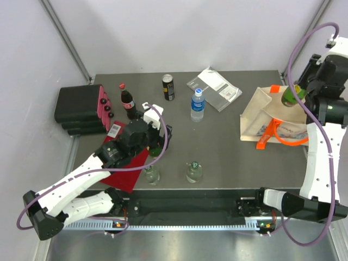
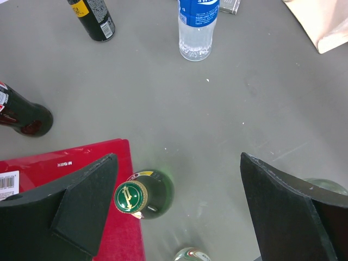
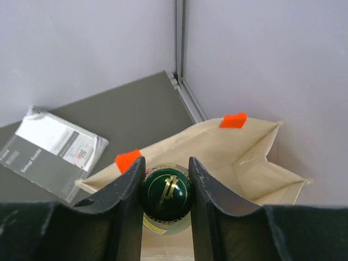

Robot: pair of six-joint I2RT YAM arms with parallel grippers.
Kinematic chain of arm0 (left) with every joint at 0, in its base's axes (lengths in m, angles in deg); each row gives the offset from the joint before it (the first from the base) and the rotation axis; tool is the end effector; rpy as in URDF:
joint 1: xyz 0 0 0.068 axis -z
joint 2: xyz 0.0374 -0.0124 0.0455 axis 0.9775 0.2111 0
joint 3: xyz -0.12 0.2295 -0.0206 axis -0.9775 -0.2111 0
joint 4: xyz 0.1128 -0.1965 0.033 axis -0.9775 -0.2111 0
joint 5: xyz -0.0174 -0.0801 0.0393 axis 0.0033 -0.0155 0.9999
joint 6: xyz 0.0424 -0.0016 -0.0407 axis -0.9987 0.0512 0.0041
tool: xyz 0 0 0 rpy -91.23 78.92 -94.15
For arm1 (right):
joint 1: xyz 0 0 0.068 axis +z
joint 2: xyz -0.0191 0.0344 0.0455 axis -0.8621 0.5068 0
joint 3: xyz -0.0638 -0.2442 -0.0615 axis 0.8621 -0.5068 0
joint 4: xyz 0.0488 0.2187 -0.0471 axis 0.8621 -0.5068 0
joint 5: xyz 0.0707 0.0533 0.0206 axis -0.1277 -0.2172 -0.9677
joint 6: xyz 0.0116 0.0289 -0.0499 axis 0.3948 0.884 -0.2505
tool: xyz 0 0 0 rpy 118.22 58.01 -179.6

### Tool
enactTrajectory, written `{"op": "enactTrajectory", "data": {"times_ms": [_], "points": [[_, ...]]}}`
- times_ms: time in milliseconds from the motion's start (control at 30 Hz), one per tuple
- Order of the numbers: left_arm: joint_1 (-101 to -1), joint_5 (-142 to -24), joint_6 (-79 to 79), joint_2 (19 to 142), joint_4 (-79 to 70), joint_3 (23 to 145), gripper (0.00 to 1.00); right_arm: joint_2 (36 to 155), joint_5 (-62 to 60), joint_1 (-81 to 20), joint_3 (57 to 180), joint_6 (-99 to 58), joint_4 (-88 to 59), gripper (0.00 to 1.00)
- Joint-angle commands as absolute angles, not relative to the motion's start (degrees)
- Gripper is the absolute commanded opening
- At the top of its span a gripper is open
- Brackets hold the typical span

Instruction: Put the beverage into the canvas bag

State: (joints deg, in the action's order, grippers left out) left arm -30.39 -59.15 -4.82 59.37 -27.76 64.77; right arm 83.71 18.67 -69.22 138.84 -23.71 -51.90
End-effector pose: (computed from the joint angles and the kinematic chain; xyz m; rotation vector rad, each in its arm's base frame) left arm 0.1387 -0.1340 0.3255 0.5102 1.9107 -0.3528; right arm 0.2017 -0.0437 0.4734 0.3599 1.7353 -0.2706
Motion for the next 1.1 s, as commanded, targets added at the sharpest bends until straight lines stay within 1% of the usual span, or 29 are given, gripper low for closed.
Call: {"op": "enactTrajectory", "data": {"times_ms": [0, 167, 267, 600, 900, 1067], "points": [[-30.35, -59.32, -5.18, 59.21, -25.25, 64.54, 0.98, 79.17, 14.80, -70.45, 131.85, -21.25, -34.39, 0.00], [-30.35, -59.14, -5.18, 59.12, -25.34, 64.45, 0.98, 76.80, 12.87, -71.93, 119.03, -19.84, -21.65, 0.00], [-30.35, -59.23, -5.18, 59.12, -25.34, 64.54, 0.98, 76.88, 10.84, -72.82, 115.23, -18.26, -17.24, 0.00], [-30.35, -59.23, -5.10, 58.86, -25.42, 64.54, 0.98, 79.96, 8.38, -73.17, 108.98, -17.38, -14.25, 0.00], [-30.27, -59.14, -5.18, 58.51, -25.42, 64.54, 0.98, 83.91, 6.36, -73.35, 102.91, -15.80, -4.59, 0.00], [-30.35, -59.32, -5.18, 58.60, -25.34, 64.53, 0.98, 86.19, 4.51, -73.26, 101.07, -13.87, -3.35, 0.00]]}}
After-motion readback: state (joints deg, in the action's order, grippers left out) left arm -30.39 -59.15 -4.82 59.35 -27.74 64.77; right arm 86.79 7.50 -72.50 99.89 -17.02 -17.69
